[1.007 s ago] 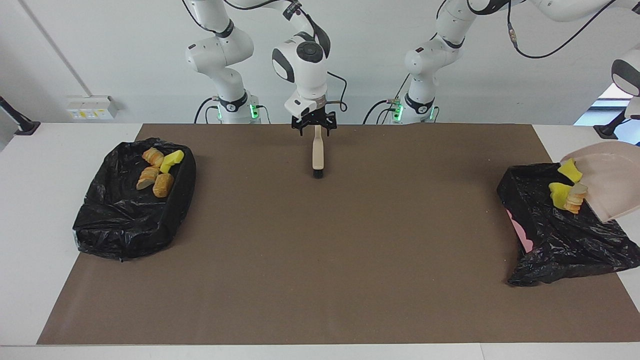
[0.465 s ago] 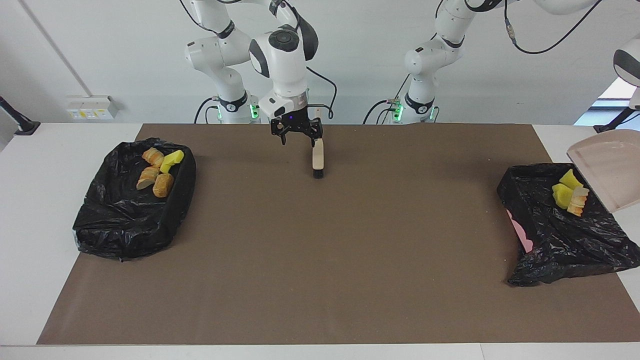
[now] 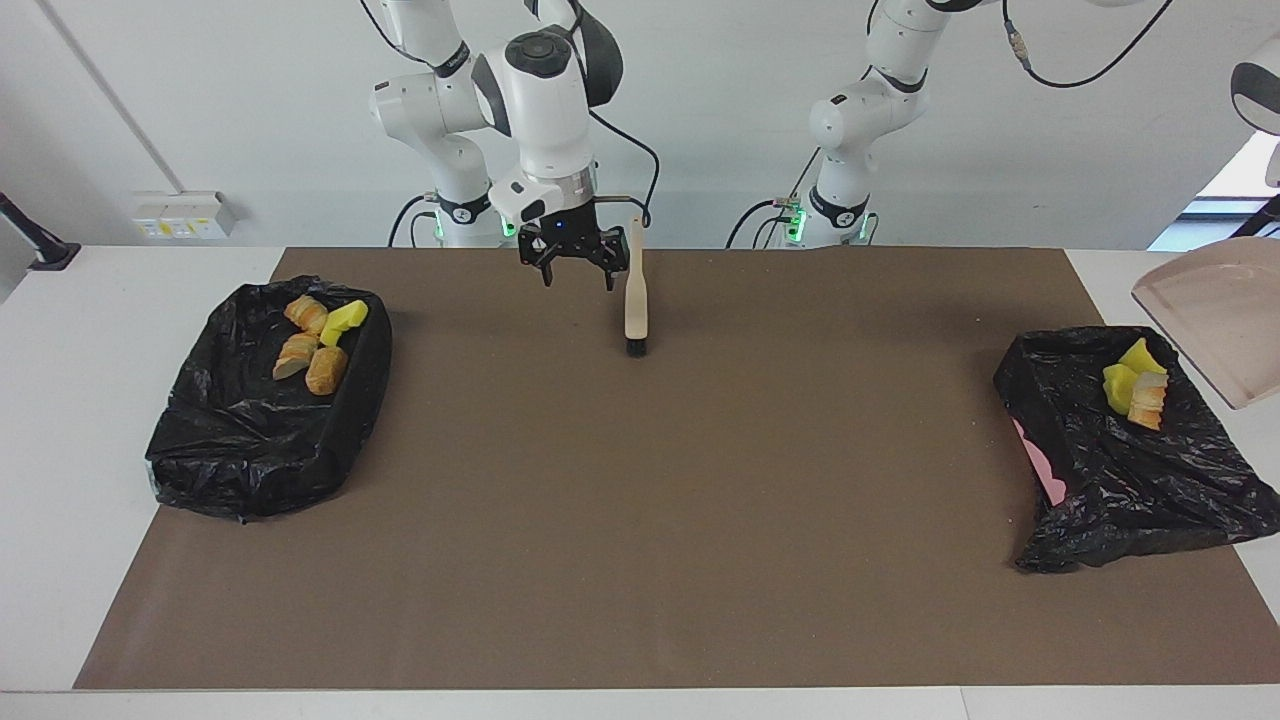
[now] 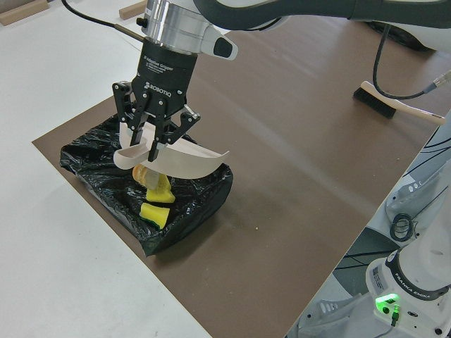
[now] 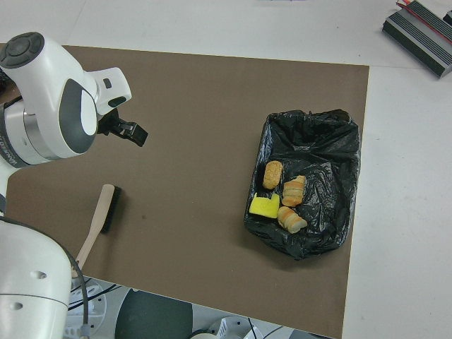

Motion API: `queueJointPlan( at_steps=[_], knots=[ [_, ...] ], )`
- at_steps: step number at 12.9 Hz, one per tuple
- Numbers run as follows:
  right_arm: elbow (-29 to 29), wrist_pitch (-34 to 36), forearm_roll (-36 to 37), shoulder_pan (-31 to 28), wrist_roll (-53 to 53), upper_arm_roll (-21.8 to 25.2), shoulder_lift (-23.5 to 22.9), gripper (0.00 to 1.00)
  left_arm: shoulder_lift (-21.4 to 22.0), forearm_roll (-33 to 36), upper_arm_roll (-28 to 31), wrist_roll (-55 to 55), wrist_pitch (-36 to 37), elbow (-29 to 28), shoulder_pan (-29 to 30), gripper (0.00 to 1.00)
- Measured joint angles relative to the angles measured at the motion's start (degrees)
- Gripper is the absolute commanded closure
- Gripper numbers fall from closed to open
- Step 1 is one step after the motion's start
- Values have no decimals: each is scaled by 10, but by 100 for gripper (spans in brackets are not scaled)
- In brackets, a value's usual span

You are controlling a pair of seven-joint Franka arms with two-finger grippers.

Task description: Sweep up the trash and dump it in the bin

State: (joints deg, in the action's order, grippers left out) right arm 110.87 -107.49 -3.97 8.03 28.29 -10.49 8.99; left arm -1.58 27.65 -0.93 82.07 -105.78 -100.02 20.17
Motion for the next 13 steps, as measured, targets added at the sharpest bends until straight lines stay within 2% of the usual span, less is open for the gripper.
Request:
queueJointPlan(
  at_steps=[3,5,8,10,13],
  knots=[
    [-26,16,22,-3,-42,58,1,0,38,-31,-3,-169,3,-84,-87,100],
    [-40,24,43,-14,-76,74,2,0,46,-56,-5,-297,9,-114,-155,100],
    [-64,44,49,-50,-159,78,2,0,45,-111,-6,-488,11,-138,-245,100],
    [-81,71,58,-53,-196,101,2,0,38,-144,-5,-609,8,-143,-301,100],
    [-137,128,60,-51,-220,132,-9,0,4,-165,-5,-780,-13,-136,-394,100]
  ],
)
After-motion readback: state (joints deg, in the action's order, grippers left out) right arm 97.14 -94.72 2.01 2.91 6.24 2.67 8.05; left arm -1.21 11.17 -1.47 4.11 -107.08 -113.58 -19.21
